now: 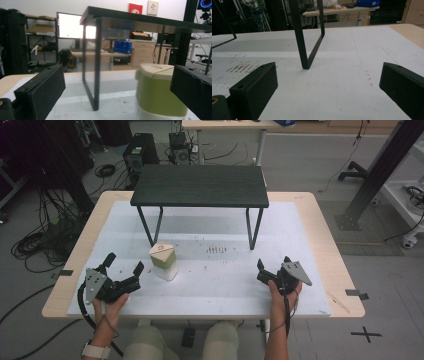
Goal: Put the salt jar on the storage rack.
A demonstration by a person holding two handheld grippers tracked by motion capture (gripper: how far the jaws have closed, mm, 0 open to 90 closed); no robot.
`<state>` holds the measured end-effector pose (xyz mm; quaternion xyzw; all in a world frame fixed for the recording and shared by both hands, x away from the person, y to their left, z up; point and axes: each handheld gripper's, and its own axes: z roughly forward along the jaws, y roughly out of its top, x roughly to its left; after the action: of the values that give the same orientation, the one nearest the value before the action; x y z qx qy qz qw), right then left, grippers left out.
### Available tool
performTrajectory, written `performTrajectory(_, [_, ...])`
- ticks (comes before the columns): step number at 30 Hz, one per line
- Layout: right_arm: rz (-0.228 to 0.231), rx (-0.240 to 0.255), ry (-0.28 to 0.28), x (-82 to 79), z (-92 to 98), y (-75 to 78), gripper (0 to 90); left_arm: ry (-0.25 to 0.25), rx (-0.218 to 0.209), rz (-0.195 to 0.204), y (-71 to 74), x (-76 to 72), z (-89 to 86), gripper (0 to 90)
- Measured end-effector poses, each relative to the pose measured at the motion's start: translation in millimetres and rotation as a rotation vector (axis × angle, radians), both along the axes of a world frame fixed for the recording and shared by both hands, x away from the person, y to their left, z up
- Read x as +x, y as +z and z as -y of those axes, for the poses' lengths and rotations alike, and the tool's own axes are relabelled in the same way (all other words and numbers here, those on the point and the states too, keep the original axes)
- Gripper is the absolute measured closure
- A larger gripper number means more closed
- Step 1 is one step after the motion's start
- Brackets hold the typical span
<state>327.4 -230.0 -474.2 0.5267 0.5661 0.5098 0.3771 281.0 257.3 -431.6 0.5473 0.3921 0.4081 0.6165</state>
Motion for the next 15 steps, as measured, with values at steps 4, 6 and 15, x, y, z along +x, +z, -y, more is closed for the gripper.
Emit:
performTrajectory(4, [0.0,0.001,0.0,0.0,0.0,0.0,1.8,-0.019,0.015,0.005,2.1,0.2,12.5,0.2])
performTrajectory(6, [0.001,0.001,0.0,0.0,0.0,0.0,1.8,-0.019,0.018,0.004,2.3,0.8,17.6,0.2])
performTrajectory(15, [0.003,0.002,0.001,-0.1,0.2,-0.1,1.9,-0.037,0.042,-0.008,-0.5,4.0,38.4,0.2])
